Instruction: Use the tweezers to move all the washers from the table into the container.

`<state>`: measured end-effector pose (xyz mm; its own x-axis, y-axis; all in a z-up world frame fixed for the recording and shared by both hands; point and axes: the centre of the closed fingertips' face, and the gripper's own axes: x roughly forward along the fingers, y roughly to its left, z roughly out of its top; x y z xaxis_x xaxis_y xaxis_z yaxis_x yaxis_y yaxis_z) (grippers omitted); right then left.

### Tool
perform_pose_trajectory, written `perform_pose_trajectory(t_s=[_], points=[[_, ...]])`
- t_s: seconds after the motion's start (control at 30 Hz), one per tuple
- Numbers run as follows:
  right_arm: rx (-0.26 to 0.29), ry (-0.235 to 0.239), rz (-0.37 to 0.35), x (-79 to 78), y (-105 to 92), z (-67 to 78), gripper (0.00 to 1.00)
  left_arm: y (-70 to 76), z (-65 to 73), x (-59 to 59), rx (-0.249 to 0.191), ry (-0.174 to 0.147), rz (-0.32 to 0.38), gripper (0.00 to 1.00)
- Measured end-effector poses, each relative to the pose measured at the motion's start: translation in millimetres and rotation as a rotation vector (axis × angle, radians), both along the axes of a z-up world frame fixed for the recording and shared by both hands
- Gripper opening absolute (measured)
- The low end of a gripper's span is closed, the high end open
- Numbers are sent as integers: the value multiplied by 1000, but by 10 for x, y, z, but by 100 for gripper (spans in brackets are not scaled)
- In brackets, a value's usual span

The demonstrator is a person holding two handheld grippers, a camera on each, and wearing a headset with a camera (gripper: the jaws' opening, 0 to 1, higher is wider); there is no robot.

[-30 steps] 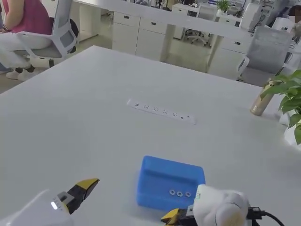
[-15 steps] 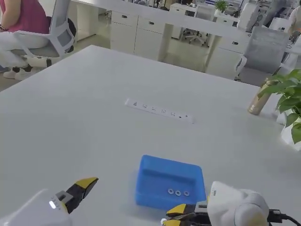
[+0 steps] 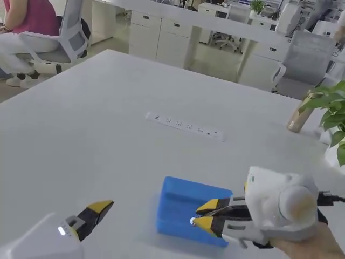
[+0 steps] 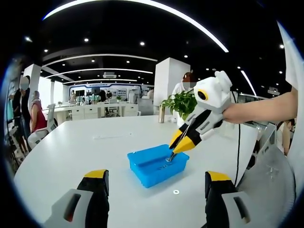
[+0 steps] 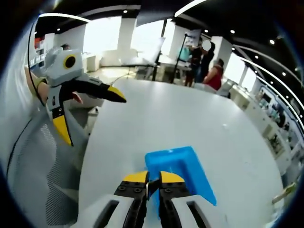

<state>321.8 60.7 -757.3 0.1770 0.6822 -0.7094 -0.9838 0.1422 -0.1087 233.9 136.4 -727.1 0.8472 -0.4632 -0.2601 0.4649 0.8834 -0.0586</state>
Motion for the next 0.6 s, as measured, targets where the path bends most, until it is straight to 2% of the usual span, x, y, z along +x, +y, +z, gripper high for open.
perform_pose_trajectory(t_s=[0.1,0.17,0.27,0.3,0.37,0.47,0.6], points=[[-32,77,-74,258,-1,-109,4,5,5,1,-5,-1,2,84],[-50,116,-96,356,63,-163,4,6,3,2,-5,0,1,84],[-90,184,-112,372,159,-264,4,-3,-2,0,-2,2,-4,84],[-122,216,-119,394,173,-341,4,-5,-6,-2,-1,4,-5,84],[-167,241,-119,453,192,-481,4,-6,-8,-1,0,4,-6,84],[-200,246,-125,434,239,-548,4,-1,-11,-1,-1,6,-4,84],[-214,265,-135,445,267,-613,4,5,-19,1,1,9,-2,84]])
